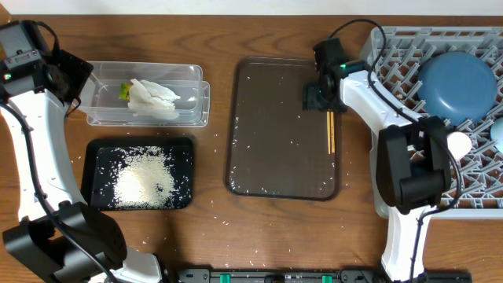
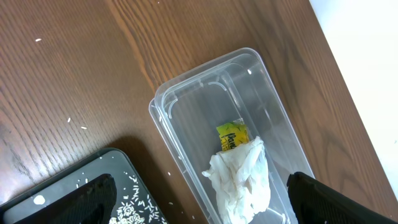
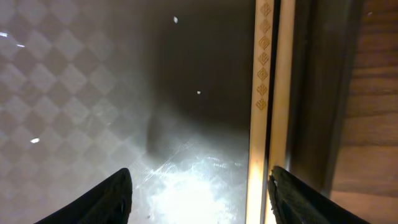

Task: Sort waste into correct bins and load items into the dishwasher rack
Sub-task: 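Close the right gripper on one chopstick and lift, then carry the chopstick into the rack and stand it upright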

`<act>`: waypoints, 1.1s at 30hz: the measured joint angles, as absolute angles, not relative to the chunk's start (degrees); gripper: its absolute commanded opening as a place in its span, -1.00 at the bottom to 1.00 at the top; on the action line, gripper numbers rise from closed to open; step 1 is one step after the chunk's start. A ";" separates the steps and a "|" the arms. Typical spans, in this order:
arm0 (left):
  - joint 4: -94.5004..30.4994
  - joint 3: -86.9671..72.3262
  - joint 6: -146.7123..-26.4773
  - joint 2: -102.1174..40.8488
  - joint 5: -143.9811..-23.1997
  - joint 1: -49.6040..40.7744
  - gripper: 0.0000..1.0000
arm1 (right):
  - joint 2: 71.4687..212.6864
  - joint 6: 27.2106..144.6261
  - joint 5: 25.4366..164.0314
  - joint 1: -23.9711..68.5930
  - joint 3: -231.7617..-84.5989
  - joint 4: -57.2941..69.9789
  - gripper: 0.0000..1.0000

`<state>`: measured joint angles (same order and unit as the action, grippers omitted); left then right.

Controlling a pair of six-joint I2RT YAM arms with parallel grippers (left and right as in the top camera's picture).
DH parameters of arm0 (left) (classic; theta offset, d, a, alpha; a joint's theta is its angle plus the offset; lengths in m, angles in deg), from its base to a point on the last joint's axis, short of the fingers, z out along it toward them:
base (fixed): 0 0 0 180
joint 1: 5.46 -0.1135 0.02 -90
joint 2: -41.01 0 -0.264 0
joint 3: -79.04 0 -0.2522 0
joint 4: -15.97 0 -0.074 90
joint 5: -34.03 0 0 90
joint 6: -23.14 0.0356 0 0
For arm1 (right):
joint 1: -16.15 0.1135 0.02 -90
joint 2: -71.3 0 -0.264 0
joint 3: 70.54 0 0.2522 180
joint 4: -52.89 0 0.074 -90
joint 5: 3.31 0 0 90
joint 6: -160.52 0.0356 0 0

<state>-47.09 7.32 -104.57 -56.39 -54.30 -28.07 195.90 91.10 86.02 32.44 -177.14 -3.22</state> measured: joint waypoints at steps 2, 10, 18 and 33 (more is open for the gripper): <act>-47.09 7.32 -104.57 -56.39 -54.30 -28.07 0.81 | 196.58 91.10 85.98 32.46 -177.14 -3.20 0.36; -47.11 7.32 -104.57 -56.39 -54.30 -28.07 0.81 | 197.17 91.03 85.78 32.46 -177.14 -2.65 0.35; -47.09 7.32 -104.57 -56.39 -54.30 -28.07 0.82 | 197.41 90.60 85.59 32.46 -177.14 -2.26 -0.13; -47.09 7.32 -104.57 -56.39 -54.30 -28.07 0.81 | 198.06 92.26 83.10 32.88 -178.02 -3.53 -0.98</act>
<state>-47.09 7.32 -104.57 -56.39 -54.30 -28.07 198.06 92.26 83.10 32.88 -178.02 -3.53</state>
